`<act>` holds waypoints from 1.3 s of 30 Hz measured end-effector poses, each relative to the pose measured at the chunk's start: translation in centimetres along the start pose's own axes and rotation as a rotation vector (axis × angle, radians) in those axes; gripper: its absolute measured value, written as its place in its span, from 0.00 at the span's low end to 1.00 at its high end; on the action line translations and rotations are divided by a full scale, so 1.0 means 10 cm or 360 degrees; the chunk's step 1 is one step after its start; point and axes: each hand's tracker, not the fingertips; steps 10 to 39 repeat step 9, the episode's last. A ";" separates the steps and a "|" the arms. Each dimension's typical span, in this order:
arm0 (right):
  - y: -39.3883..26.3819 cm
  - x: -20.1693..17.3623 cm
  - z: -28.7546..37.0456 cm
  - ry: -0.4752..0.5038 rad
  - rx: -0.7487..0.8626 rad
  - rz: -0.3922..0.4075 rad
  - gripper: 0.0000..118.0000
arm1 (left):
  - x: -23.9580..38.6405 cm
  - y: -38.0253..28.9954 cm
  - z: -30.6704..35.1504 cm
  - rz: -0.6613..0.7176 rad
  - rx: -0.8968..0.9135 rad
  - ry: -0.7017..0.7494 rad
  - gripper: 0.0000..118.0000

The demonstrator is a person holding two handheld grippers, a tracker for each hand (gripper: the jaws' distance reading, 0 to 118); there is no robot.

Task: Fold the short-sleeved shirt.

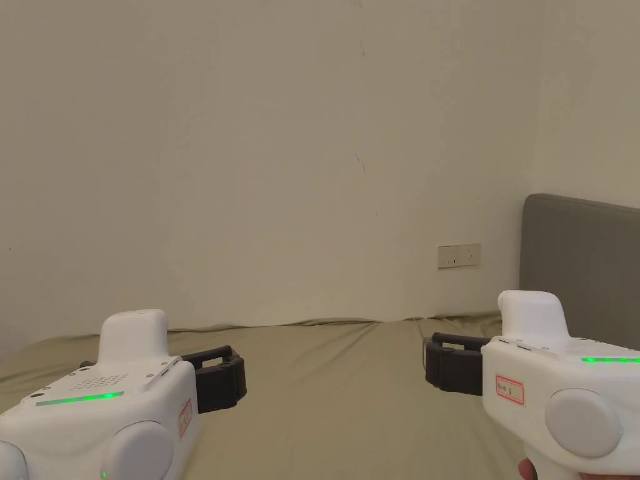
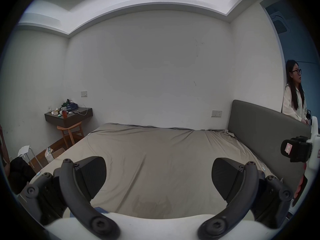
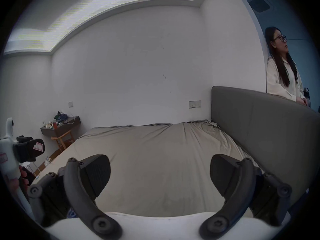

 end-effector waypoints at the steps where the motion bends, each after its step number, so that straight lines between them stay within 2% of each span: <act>1: 0.00 0.02 -0.01 0.0008 -0.0011 -0.0014 0.96 | 0.00 0.00 0.00 -0.0001 0.0003 0.0000 1.00; 5: -0.01 0.01 0.00 -0.0013 0.0003 -0.0024 0.94 | 0.00 0.02 0.03 -0.0006 0.0011 -0.0002 1.00; 9: -0.03 -0.11 0.02 -0.0231 0.0053 0.0123 0.94 | 0.00 0.03 0.04 -0.0005 0.0010 -0.0006 1.00; 39: -0.03 -0.11 0.02 -0.0231 0.0053 0.0123 0.94 | 0.00 0.03 0.04 -0.0005 0.0010 -0.0006 1.00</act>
